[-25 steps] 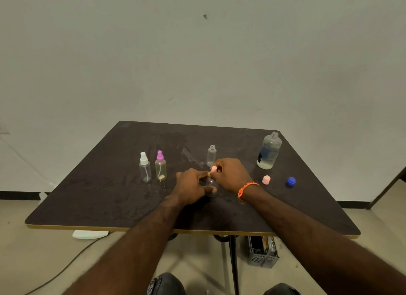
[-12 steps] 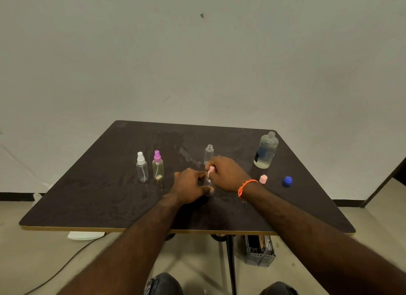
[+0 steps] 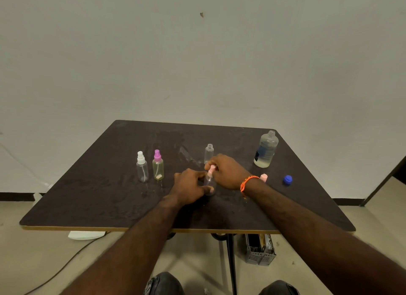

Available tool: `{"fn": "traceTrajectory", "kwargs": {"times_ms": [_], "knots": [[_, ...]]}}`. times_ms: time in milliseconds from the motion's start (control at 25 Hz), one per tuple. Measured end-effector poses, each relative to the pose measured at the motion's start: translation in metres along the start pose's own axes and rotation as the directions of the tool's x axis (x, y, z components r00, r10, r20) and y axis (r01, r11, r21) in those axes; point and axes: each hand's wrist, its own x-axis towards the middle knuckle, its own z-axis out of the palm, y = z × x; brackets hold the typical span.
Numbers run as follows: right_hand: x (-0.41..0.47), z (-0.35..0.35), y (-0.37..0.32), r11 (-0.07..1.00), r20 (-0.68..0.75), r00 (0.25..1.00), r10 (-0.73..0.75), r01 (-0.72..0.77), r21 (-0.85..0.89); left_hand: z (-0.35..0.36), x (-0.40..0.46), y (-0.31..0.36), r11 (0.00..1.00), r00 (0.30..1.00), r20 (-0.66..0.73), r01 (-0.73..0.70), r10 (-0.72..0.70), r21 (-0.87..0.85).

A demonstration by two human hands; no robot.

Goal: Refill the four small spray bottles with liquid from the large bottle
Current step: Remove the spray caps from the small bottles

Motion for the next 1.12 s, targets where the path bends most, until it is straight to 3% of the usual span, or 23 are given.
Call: {"fn": "traceTrajectory", "kwargs": {"times_ms": [160, 280, 480, 560, 720, 880, 1000, 1120], "knots": [[-0.003, -0.006, 0.005, 0.998, -0.017, 1.0, 0.018, -0.017, 0.063, 0.001, -0.001, 0.0, 1.0, 1.0, -0.002, 0.005, -0.005, -0.007], [0.0, -0.001, 0.009, 0.995, -0.062, 0.993, 0.103, -0.104, -0.011, 0.002, 0.0, -0.001, 1.0, 1.0, -0.003, 0.02, -0.02, -0.017], [0.002, 0.0, 0.005, 0.997, 0.016, 1.0, -0.007, 0.006, 0.079, 0.002, -0.001, -0.002, 1.0, 1.0, 0.001, 0.016, -0.016, -0.017], [0.001, 0.0, 0.005, 0.994, -0.029, 1.0, 0.004, -0.001, 0.111, 0.003, -0.001, -0.003, 0.999, 1.0, 0.013, 0.022, -0.021, -0.033], [0.004, 0.007, 0.009, 0.994, -0.066, 0.992, 0.106, -0.107, 0.001, 0.004, -0.001, -0.004, 0.998, 0.999, 0.029, 0.035, -0.034, -0.043], [0.0, 0.003, 0.007, 0.998, -0.048, 0.999, -0.012, 0.015, 0.056, 0.003, -0.004, -0.002, 1.0, 1.0, 0.005, 0.026, -0.026, -0.015], [-0.004, -0.001, 0.008, 0.992, -0.165, 0.986, -0.004, 0.025, 0.126, 0.003, -0.004, -0.002, 1.0, 1.0, 0.0, 0.021, -0.021, -0.005], [-0.011, -0.002, 0.02, 0.974, -0.369, 0.925, 0.092, -0.006, 0.228, 0.005, -0.005, 0.0, 1.0, 0.999, -0.029, 0.022, -0.022, -0.018]]}}
